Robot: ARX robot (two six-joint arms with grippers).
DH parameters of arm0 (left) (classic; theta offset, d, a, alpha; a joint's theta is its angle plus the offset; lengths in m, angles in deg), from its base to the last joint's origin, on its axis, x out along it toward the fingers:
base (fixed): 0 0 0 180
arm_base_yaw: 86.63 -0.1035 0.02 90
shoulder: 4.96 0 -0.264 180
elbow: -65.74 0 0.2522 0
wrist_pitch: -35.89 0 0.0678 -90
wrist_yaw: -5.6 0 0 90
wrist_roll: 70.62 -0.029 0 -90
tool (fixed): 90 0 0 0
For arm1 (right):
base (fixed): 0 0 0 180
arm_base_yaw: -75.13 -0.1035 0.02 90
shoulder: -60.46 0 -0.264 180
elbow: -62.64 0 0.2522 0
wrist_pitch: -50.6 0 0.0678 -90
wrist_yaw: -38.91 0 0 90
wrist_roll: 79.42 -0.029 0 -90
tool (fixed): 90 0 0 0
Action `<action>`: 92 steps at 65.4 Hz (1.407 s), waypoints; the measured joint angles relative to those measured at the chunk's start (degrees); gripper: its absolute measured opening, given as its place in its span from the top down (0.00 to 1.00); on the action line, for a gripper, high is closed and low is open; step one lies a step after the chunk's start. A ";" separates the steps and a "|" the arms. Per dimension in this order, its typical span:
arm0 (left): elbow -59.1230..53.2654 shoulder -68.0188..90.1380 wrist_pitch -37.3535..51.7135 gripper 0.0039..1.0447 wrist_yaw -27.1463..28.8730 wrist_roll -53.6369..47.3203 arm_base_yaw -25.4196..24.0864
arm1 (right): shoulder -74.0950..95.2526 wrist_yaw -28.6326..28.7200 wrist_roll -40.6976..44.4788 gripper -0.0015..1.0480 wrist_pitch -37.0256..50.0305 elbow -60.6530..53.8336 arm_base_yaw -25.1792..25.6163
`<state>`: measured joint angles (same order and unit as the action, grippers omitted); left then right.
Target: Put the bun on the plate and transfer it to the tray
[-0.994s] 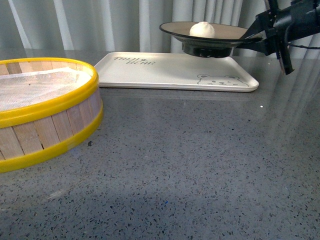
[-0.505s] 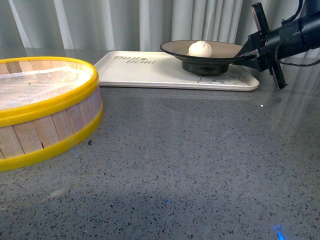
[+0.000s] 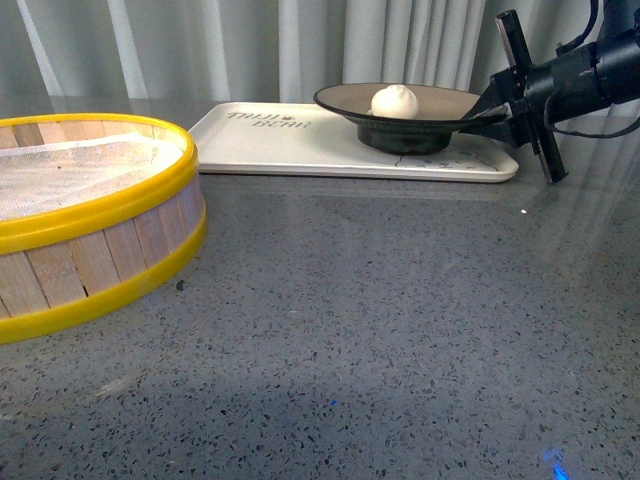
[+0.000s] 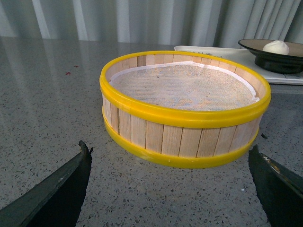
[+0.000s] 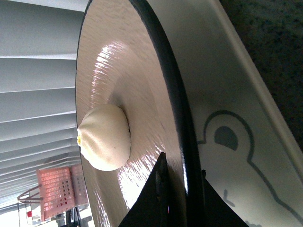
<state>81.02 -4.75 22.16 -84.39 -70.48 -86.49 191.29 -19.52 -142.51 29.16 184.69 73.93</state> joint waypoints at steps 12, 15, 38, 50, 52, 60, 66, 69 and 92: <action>0.00 0.00 0.00 0.06 0.00 0.00 0.00 | -0.39 -0.66 0.09 0.97 0.90 -1.31 -0.11; 0.00 0.00 0.00 0.06 0.00 0.00 0.00 | -0.70 -0.72 0.11 0.97 1.31 -1.90 -0.17; 0.00 0.00 0.00 0.06 0.02 0.00 0.00 | -2.03 -0.50 -0.61 0.50 2.45 -2.84 -0.28; 0.00 0.00 0.00 0.06 0.00 0.00 0.00 | -3.43 -1.84 -0.94 0.22 1.55 -2.84 -0.04; 0.00 0.00 0.00 0.06 0.00 0.00 0.00 | -3.89 -2.45 -1.27 0.17 1.38 -2.97 0.07; 0.00 0.00 0.00 0.06 0.00 0.00 0.00 | -6.54 -4.22 -3.13 0.08 1.01 -4.98 0.72; 0.00 0.00 0.00 0.06 0.00 0.00 0.00 | -8.94 -4.76 -3.78 0.08 1.64 -7.61 1.38; 0.00 0.00 0.00 0.06 0.00 0.00 0.00 | -10.58 -4.79 -4.17 0.08 2.45 -9.62 1.88; 0.00 0.00 0.00 0.06 0.00 0.00 0.00 | -26.93 -14.12 -0.28 0.08 8.02 -28.15 12.35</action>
<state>81.02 -4.75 22.16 -84.39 -70.48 -86.49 164.36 -33.64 -142.80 37.18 156.54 86.28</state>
